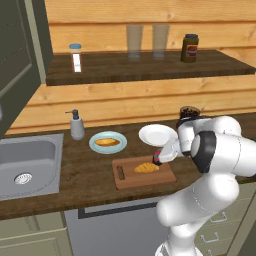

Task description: From the different types of pastries on the counter, select a croissant and place it on the cutting board. Then retrieve a jar of jam from the cabinet and place it alongside the croissant on the cutting board.

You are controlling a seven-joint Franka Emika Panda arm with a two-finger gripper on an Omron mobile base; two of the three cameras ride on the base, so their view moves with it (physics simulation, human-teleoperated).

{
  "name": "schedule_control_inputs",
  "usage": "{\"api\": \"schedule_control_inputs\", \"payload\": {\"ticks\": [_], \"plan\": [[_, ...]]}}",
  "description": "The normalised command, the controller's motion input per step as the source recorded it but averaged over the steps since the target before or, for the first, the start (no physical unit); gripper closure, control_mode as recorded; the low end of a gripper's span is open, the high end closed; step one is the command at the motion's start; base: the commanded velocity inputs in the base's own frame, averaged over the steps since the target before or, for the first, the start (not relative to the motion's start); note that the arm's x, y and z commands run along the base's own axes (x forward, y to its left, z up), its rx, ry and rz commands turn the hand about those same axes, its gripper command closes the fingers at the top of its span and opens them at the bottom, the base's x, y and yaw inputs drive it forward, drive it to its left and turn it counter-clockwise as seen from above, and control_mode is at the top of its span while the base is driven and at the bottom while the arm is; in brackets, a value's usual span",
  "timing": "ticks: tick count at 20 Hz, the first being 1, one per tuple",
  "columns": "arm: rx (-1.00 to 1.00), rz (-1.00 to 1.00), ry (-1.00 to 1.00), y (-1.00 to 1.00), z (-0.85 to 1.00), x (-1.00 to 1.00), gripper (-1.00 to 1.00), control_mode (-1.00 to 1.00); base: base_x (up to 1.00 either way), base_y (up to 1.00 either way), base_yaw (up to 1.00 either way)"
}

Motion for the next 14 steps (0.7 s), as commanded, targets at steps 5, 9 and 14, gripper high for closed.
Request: {"api": "schedule_control_inputs", "payload": {"ticks": [5, 9, 14], "plan": [[0.0, 0.0, 0.0, 0.09, -0.23, -0.11, 1.0, -1.0, 0.0, 0.0, 0.0], [0.0, 0.0, 0.0, 0.1, -0.38, -0.11, -1.0, -1.0, 0.0, 0.0, 0.0], [0.0, 0.0, 0.0, 0.0, -0.4, -0.3, -1.0, -1.0, 0.0, 0.0, 0.0]]}}
